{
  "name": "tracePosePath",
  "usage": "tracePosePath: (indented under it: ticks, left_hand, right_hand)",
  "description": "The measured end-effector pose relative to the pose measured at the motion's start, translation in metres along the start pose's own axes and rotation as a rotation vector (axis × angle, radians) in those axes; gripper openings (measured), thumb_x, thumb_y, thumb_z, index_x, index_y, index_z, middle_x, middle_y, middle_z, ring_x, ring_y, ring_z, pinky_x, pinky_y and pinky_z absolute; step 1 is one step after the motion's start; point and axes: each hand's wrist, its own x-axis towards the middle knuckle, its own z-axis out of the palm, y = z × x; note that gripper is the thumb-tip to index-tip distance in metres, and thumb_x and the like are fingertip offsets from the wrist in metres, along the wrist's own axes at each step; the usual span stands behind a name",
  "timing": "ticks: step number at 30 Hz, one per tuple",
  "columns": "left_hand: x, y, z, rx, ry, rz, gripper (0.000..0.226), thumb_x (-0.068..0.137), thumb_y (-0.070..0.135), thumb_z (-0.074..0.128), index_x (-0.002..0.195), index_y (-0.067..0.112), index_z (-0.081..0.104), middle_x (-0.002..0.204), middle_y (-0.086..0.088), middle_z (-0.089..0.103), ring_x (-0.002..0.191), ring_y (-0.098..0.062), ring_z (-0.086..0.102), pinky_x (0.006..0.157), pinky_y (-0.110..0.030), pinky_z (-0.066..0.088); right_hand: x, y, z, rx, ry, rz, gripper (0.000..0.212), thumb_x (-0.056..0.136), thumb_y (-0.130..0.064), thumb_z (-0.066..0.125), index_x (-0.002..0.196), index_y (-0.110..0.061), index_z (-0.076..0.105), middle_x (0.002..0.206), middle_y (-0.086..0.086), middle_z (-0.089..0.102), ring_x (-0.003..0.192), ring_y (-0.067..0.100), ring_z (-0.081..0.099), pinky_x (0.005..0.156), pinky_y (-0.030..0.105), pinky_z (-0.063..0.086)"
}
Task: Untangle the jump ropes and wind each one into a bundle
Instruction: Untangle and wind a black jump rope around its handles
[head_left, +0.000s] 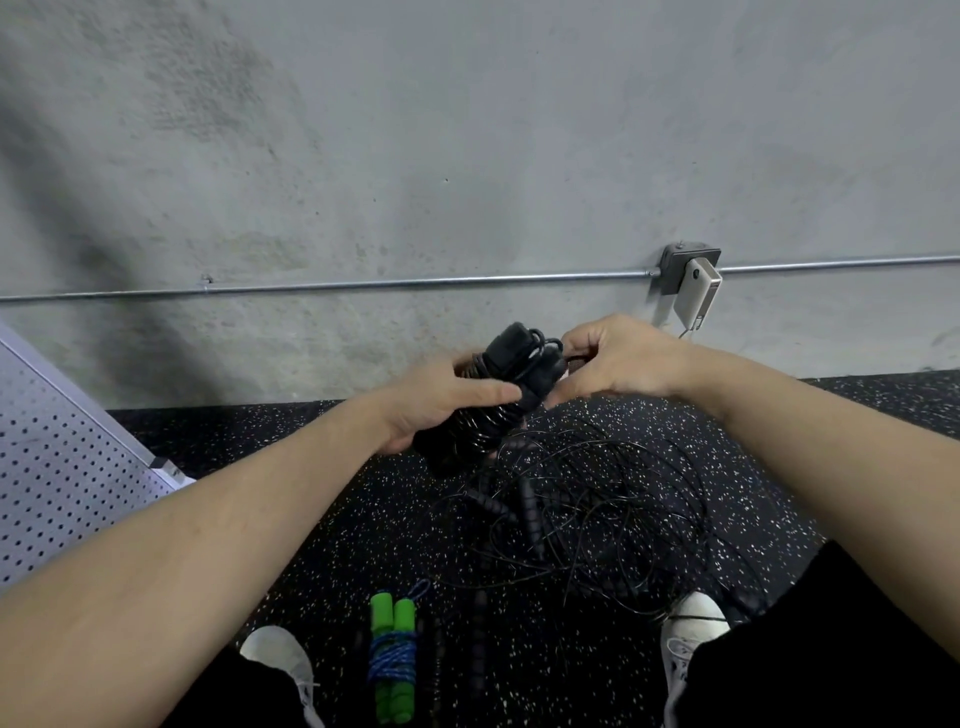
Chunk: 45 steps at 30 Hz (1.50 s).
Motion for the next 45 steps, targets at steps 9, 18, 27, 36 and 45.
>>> tracePosePath:
  ticks: [9,18,27,36,45]
  left_hand:
    - [0.0,-0.002,0.004,0.403,0.025,0.048,0.055,0.063,0.035,0.085,0.113,0.038,0.063,0.102,0.013,0.074,0.095,-0.003,0.071,0.085,-0.021,0.055]
    - [0.005,0.001,-0.009,0.061,0.382,0.162,0.035,0.083,0.009,0.081,0.108,0.026,0.064,0.102,-0.003,0.074,0.1,-0.025,0.071,0.099,-0.047,0.054]
    - [0.012,-0.004,-0.013,0.081,0.598,0.304,0.034,0.085,0.009,0.079,0.106,0.031,0.063,0.094,0.009,0.07,0.086,-0.008,0.066,0.085,-0.03,0.053]
    - [0.012,-0.006,-0.002,0.189,0.469,0.295,0.038,0.084,0.011,0.081,0.103,0.039,0.062,0.098,0.012,0.07,0.088,0.0,0.066,0.085,-0.02,0.051]
    - [0.014,-0.01,-0.006,0.204,0.474,0.235,0.037,0.084,0.014,0.082,0.104,0.039,0.064,0.101,0.005,0.071,0.098,-0.016,0.068,0.099,-0.039,0.054]
  right_hand:
    - [-0.009,0.001,-0.008,0.403,-0.248,0.127,0.048,0.081,0.007,0.073,0.123,-0.008,0.054,0.082,0.001,0.073,0.062,0.008,0.06,0.052,0.015,0.047]
    - [0.004,0.01,-0.005,0.974,0.017,0.105,0.061,0.067,0.005,0.074,0.12,-0.008,0.047,0.097,0.007,0.075,0.055,0.009,0.057,0.047,0.017,0.049]
    - [0.018,0.007,0.024,0.902,0.206,0.35,0.045,0.098,-0.035,0.063,0.132,-0.008,0.053,0.125,0.017,0.064,0.093,0.027,0.074,0.069,0.034,0.063]
    - [0.026,-0.004,0.034,1.162,0.22,0.32,0.03,0.096,-0.025,0.066,0.117,-0.004,0.061,0.127,0.018,0.067,0.086,0.028,0.074,0.061,0.033,0.063]
    - [0.022,-0.017,0.03,1.17,0.194,0.13,0.013,0.1,-0.019,0.056,0.106,-0.01,0.062,0.112,0.012,0.066,0.1,0.029,0.065,0.091,0.04,0.057]
